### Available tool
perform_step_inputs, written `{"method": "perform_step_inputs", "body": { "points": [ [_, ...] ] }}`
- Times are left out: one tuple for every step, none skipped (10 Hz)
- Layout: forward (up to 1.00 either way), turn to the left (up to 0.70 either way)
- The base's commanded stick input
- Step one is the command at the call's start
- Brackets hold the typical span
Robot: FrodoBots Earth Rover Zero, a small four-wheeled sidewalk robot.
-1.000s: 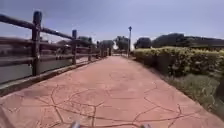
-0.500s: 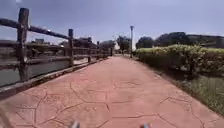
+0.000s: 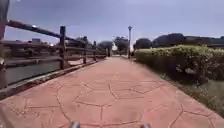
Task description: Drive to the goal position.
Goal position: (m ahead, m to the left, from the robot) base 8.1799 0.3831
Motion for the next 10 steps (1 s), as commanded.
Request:
{"method": "perform_step_inputs", "body": {
  "points": [
    [0.85, 0.0],
    [0.85, 0.0],
    [0.85, 0.0],
    [0.85, -0.02],
    [0.85, -0.34],
    [0.85, -0.34],
    [0.85, -0.34],
    [0.85, -0.18],
    [0.85, -0.03],
    [0.85, 0.0]
  ]
}}
